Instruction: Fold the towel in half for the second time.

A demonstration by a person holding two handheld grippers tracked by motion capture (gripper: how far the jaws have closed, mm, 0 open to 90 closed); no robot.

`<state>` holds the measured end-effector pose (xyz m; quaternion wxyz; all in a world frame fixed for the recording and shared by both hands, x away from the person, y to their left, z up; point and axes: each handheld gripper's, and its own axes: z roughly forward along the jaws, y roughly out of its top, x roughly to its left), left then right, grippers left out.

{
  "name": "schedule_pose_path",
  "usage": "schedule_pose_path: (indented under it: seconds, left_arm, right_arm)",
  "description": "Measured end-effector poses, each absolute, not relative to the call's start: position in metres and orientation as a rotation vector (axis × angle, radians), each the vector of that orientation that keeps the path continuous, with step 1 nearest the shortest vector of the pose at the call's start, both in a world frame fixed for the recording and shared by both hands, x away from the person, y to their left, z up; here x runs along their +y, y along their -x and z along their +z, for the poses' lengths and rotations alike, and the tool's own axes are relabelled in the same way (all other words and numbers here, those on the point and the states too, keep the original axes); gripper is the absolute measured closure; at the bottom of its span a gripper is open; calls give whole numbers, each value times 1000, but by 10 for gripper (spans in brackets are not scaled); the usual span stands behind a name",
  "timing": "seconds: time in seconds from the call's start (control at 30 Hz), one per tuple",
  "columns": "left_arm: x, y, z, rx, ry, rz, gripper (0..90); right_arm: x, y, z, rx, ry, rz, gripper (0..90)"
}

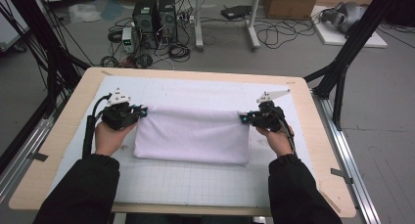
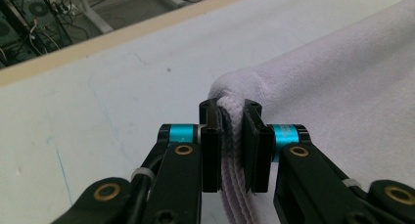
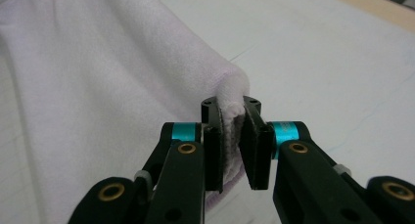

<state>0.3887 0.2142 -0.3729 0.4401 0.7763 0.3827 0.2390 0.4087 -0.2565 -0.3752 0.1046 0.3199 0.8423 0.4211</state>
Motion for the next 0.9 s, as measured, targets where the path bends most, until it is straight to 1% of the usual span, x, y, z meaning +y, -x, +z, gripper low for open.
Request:
schedule_pose_path:
  seconds: [0.03,0.07,0.1,0.13,0.2,0.27,0.33,0.43,0.47,0.53,0.57,0.63,0.67,0.77,0.83,0.9]
  left_arm:
    - [213,-395,-372,952,-1922,611,789]
    - [213,-402,-372,967,-1926,623,763]
    - [212,-408,-372,1001,-1933,644,706]
    - [213,-412,-374,1029,-1930,666,619]
    - [218,-415,-380,1073,-1939,625,588]
    - [219,-413,-385,1076,-2010,565,549]
    - [220,-405,-388,1037,-2011,559,562]
    - [219,-388,-394,979,-2017,510,662]
    - [218,-381,-398,954,-2026,506,709]
    - [218,-369,-406,933,-2035,456,790]
    - [217,-364,-409,929,-2052,450,830]
    - [218,-353,-418,921,-2042,433,856]
    - [219,-351,-420,926,-2044,434,855]
    - [222,-347,-429,949,-2074,405,832]
    - [221,-346,-433,956,-2112,414,814]
    - [220,-345,-437,950,-2119,425,805]
  right_arm:
    - [-256,-414,-371,2469,-942,1235,805]
    - [-256,-420,-366,2438,-942,1232,760]
    - [-258,-426,-363,2395,-952,1244,647]
    - [-259,-432,-363,2345,-992,1228,510]
    - [-264,-439,-365,2341,-1060,1226,516]
    - [-265,-437,-370,2364,-1091,1247,506]
    - [-263,-430,-378,2412,-1069,1214,514]
    - [-259,-416,-392,2493,-1021,1210,598]
    - [-258,-411,-397,2508,-994,1212,628]
    - [-258,-402,-405,2547,-1011,1210,629]
    - [-258,-399,-408,2557,-1014,1205,639]
    - [-257,-391,-414,2563,-1003,1206,658]
    - [-256,-386,-416,2575,-998,1194,679]
    - [-254,-380,-420,2629,-997,1156,666]
    - [-251,-376,-421,2660,-958,1069,664]
    - [-252,-375,-422,2676,-971,1084,679]
